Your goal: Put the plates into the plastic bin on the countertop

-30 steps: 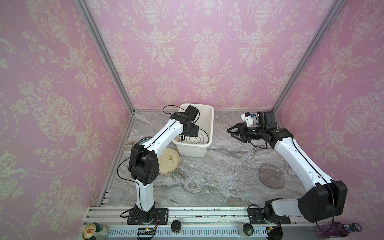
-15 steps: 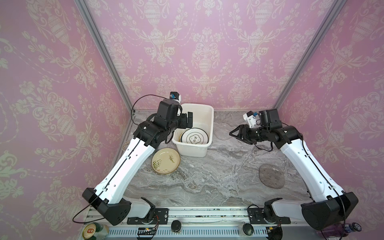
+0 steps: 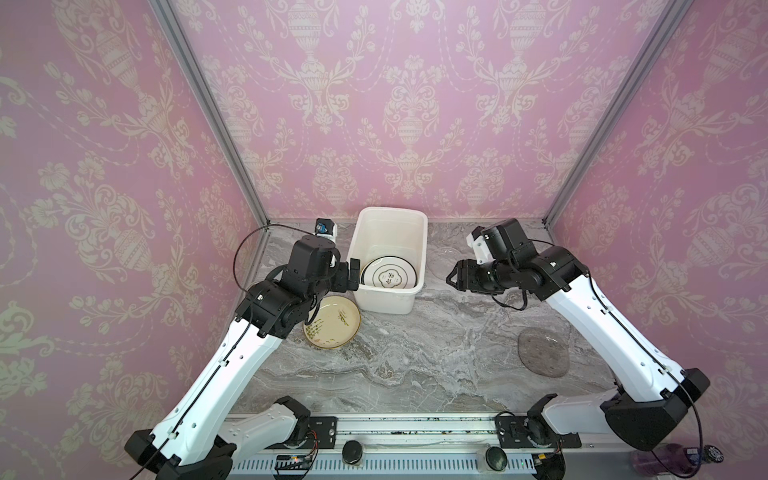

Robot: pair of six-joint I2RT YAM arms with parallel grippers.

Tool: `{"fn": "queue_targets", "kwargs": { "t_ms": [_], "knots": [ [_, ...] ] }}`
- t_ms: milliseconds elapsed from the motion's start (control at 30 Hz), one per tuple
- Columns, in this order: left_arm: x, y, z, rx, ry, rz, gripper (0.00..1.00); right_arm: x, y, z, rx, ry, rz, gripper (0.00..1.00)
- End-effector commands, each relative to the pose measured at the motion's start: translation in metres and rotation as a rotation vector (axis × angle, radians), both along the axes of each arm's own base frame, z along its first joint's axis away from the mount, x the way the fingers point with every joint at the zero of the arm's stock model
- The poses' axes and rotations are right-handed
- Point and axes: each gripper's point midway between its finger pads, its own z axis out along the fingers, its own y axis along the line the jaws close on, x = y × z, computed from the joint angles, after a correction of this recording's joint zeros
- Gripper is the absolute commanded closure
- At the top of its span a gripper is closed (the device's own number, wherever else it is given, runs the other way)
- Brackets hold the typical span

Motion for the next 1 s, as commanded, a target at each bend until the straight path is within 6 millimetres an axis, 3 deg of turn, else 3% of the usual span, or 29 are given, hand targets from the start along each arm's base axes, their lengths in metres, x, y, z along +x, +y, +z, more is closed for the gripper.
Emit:
{"fn": "queue_targets", "kwargs": {
  "t_ms": [0, 300, 500, 700, 967],
  "knots": [
    [-0.009, 0.014, -0.012, 0.001, 0.028, 0.060, 0.01, 0.010, 0.003, -0.007, -0.070, 0.012, -0.042, 0.39],
    [-0.015, 0.020, -0.030, 0.007, 0.057, 0.081, 0.01, 0.036, 0.052, -0.043, -0.106, 0.081, 0.009, 0.40],
    [-0.014, 0.021, -0.036, 0.015, 0.069, 0.086, 0.01, 0.061, 0.073, -0.067, -0.143, 0.106, 0.004, 0.43],
    [-0.014, 0.023, -0.041, 0.027, 0.076, 0.088, 0.01, 0.085, 0.078, -0.090, -0.229, 0.119, -0.015, 0.50],
    [-0.010, 0.023, -0.042, 0.038, 0.084, 0.087, 0.01, 0.100, 0.079, -0.103, -0.289, 0.115, -0.009, 0.70]
  ]
}}
